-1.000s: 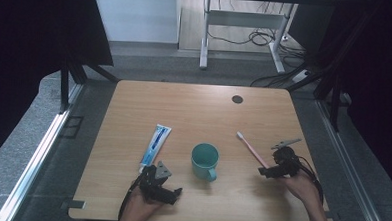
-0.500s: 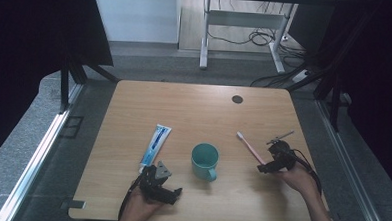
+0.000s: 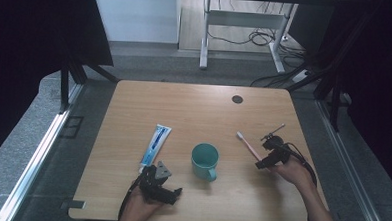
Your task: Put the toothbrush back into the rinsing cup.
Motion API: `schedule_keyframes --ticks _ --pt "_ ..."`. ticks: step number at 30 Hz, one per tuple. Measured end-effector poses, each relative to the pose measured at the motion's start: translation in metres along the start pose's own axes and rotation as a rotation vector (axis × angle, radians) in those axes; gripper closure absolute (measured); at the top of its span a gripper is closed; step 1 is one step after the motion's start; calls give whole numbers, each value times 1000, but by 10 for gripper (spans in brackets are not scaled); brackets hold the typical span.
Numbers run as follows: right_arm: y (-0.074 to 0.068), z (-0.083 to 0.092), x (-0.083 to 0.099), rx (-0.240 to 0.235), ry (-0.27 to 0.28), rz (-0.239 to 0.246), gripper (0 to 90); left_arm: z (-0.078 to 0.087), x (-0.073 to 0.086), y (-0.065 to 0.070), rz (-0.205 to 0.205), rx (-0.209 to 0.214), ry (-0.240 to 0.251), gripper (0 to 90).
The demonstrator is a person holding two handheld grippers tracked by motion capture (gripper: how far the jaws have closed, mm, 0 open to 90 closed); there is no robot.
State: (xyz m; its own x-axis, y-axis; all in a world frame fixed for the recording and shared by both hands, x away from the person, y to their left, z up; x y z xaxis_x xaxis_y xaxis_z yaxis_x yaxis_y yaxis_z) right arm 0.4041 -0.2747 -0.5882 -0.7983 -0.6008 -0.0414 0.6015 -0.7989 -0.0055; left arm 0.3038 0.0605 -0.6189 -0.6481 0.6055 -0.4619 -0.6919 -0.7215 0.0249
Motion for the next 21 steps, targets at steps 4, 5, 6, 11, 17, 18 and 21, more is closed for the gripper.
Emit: schedule_keyframes --ticks 4,5,6,11,17,18,21 --pt "1 -1 -5 -4 -40 4 322 0 0 0 0 0 0 12" --pt "1 -1 -5 -4 -40 4 322 0 0 0 0 0 0 12" --pt "1 -1 -6 -5 -50 7 334 0 0 0 0 0 0 12" --pt "1 -3 -13 -2 -78 32 382 0 0 0 0 0 0 12" --pt "2 -3 -18 8 -113 47 431 0 0 0 1 0 0 12" --pt "3 -3 -18 11 -115 49 438 0 0 0 0 0 0 12" --pt "5 -2 -22 4 -121 44 475 0 0 0 1 0 0 12"
Point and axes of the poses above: each handheld gripper's, and its own axes: z roughly backward along the jaws, x roughly out of its underside, y roughly to its right, the point moved 10 cm from there along -z, roughly forward along the jaws, and after that the axes turned 14 degrees about -y, right-handed, at the moved point
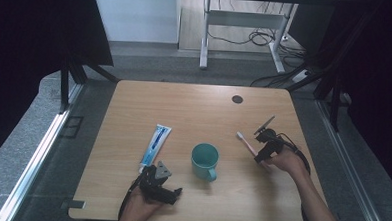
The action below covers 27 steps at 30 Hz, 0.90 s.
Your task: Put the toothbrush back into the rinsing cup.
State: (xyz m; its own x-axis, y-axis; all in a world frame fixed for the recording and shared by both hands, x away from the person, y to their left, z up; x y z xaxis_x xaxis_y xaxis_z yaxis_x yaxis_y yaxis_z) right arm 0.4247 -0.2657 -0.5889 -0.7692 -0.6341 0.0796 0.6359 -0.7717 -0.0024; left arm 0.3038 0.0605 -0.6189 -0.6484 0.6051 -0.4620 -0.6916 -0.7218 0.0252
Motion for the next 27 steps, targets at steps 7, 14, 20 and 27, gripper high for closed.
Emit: schedule_keyframes --ticks 7,14,20,27 --pt "1 1 -7 -9 -12 -1 545 0 0 0 -1 0 0 12" --pt "-1 0 -14 -27 -43 16 607 0 0 0 -1 0 0 12" --pt "-1 -3 -20 -23 -73 21 645 0 0 0 -2 0 0 12" --pt "0 -8 -22 -16 -95 9 705 0 0 0 -2 -1 0 12"
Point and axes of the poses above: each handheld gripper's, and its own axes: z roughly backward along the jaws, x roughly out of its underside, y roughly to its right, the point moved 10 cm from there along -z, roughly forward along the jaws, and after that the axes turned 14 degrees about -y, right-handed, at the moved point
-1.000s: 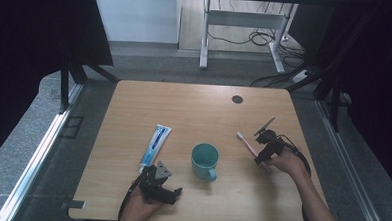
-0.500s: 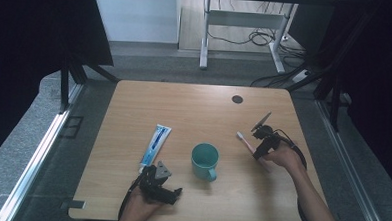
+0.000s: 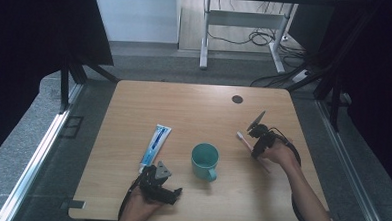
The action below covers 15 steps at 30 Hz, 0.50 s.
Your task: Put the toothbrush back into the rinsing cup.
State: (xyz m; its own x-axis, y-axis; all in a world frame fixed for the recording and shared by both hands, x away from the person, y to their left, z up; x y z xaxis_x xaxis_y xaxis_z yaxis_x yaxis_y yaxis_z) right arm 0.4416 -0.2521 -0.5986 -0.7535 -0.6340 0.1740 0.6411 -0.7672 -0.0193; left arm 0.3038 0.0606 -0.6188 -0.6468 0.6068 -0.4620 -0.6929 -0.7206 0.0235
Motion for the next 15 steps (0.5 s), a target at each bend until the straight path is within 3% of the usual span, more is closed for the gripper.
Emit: schedule_keyframes --ticks 5,15 --pt "-1 0 0 6 -6 -16 773 0 0 0 0 0 0 13" --pt "-1 0 0 17 4 -14 787 0 0 0 0 0 0 13"
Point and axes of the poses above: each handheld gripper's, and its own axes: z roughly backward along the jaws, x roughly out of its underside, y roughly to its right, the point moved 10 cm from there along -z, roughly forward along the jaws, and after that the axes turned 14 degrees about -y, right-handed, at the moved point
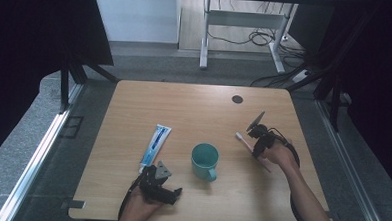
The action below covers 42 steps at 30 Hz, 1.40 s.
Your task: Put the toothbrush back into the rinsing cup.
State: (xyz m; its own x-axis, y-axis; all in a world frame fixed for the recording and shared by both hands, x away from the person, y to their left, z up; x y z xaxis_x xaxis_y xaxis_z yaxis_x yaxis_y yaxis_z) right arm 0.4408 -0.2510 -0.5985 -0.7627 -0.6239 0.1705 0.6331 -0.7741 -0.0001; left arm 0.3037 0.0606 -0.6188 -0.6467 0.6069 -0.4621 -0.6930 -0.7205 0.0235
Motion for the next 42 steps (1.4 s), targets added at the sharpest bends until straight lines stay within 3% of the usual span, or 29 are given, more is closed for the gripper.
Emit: schedule_keyframes --ticks 27,42 --pt "-6 23 10 -22 78 32 787 0 0 0 0 0 0 13" --pt "-19 42 17 -44 177 61 788 0 0 0 0 0 0 13"
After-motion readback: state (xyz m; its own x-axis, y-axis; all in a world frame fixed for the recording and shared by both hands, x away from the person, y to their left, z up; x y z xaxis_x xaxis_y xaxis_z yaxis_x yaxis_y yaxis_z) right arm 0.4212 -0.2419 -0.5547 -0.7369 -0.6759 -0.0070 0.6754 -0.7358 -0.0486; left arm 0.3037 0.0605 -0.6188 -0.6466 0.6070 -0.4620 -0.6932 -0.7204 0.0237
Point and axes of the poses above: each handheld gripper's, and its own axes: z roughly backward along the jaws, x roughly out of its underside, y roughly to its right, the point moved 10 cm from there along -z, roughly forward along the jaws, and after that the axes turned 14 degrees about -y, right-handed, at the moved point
